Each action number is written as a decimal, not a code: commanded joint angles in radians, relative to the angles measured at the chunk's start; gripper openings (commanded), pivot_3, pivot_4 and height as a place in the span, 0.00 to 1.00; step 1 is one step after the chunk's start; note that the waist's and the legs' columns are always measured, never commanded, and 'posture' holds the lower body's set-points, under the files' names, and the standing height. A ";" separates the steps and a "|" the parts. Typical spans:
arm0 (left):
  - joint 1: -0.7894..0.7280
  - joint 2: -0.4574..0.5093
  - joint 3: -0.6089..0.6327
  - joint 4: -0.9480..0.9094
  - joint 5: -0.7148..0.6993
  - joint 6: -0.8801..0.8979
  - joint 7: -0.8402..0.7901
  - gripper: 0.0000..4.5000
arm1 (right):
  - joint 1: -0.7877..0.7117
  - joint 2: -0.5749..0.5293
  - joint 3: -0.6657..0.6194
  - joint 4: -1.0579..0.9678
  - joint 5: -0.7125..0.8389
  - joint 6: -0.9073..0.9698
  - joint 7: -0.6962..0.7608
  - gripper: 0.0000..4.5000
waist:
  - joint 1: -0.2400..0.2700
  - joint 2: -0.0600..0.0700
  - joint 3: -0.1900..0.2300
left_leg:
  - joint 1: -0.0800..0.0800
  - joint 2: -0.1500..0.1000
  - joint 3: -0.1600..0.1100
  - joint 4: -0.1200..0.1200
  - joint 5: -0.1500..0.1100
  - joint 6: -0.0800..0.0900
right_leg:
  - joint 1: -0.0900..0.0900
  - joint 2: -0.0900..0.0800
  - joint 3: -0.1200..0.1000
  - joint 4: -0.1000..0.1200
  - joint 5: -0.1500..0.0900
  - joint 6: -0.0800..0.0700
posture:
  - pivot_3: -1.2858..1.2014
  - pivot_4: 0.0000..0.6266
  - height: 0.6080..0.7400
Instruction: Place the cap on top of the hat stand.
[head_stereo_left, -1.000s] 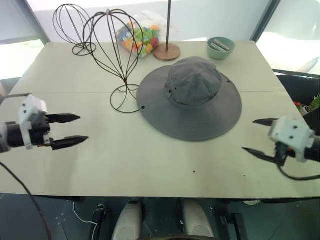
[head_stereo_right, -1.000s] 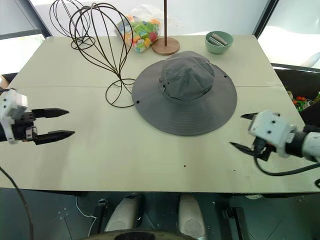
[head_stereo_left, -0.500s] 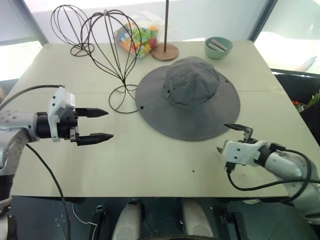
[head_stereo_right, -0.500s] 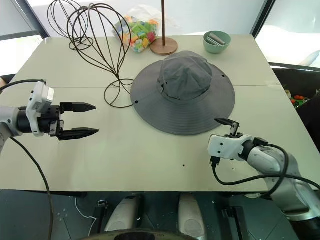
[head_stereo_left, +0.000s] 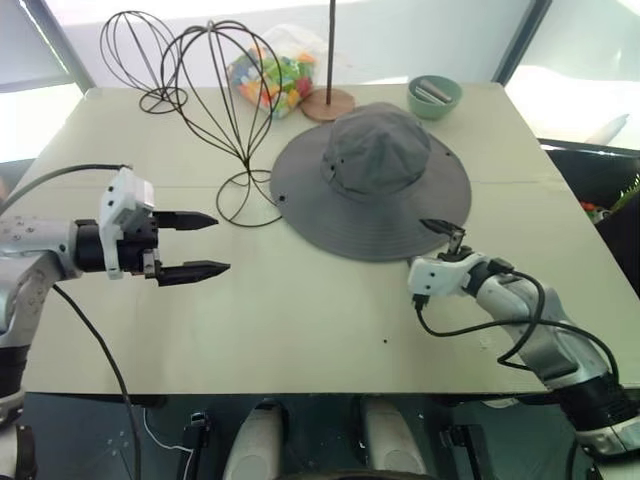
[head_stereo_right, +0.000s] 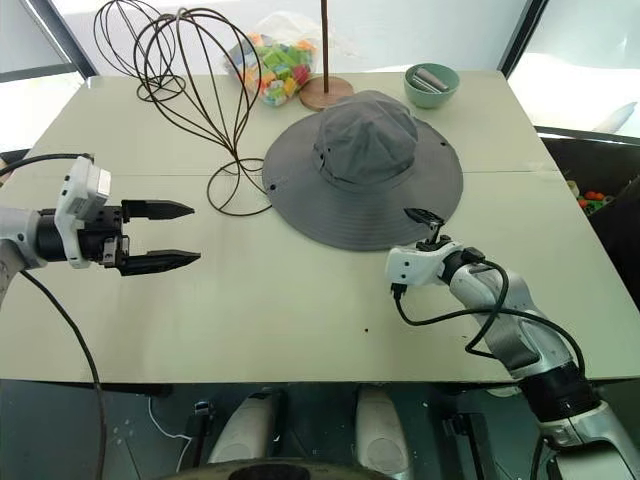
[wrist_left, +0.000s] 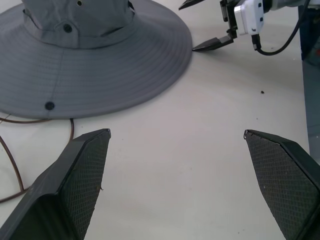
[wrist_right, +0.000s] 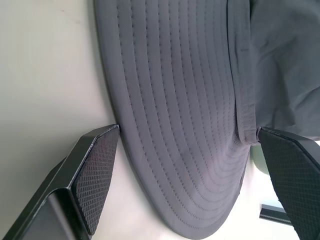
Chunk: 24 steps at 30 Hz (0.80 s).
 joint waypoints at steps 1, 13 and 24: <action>-0.010 0.022 0.050 -0.035 -0.022 0.005 0.010 1.00 | 0.023 0.010 -0.019 -0.029 0.059 0.014 0.053 1.00 | 0.001 0.000 0.000 | 0.000 0.000 0.000 0.000 0.000 0.000 | 0.000 0.000 0.000 0.000 0.000 0.000 | 0.52 0.24 1.00; 0.000 0.015 0.056 -0.057 -0.020 0.007 0.033 1.00 | -0.072 0.031 0.107 -0.036 -0.063 0.071 0.152 1.00 | -0.018 0.000 0.000 | 0.000 0.000 -0.001 -0.001 0.000 0.000 | 0.000 0.000 0.000 0.001 0.000 0.000 | 0.52 0.24 1.00; -0.008 0.010 0.061 -0.065 -0.022 0.014 0.051 1.00 | -0.182 0.076 0.107 0.109 -0.159 0.088 0.003 1.00 | -0.017 -0.001 -0.001 | 0.001 0.000 -0.001 0.000 0.000 0.000 | 0.001 0.000 0.000 0.001 0.000 0.000 | 0.52 0.24 1.00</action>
